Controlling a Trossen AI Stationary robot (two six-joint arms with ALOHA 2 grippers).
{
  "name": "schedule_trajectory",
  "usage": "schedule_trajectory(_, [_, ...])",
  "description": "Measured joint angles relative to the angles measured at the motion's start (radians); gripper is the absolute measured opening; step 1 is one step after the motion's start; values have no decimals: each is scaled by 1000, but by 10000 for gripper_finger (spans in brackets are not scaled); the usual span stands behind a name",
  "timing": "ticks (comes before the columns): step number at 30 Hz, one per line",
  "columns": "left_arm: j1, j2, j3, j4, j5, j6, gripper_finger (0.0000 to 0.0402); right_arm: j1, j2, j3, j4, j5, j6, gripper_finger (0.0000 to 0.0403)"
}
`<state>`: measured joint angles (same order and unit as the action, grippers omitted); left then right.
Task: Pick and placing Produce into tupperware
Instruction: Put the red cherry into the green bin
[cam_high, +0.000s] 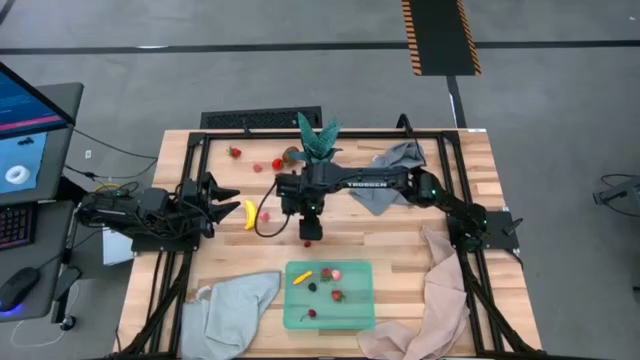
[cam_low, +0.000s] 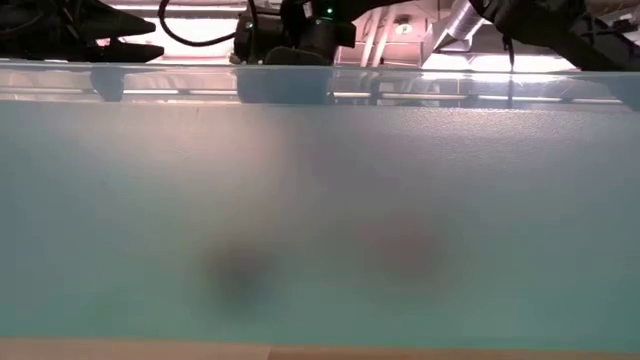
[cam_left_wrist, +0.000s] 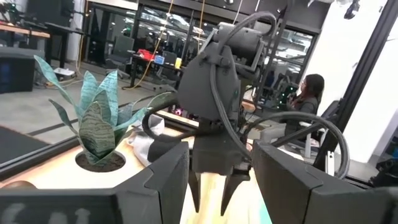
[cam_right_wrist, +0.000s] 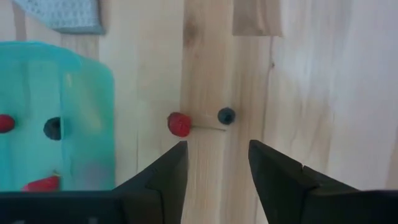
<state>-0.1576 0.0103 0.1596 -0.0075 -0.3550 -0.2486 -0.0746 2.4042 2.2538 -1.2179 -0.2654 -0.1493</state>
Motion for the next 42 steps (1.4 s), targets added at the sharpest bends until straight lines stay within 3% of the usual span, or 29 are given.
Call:
schedule_trajectory(9, [0, 0, 0, 5, -50, -5, 167, 1, 53, -2, 7, -13, -71, 169])
schedule_trajectory(42, [0, 0, 0, 6, -51, 13, 167, -15, 128, -2, -5, -40, -97, 171])
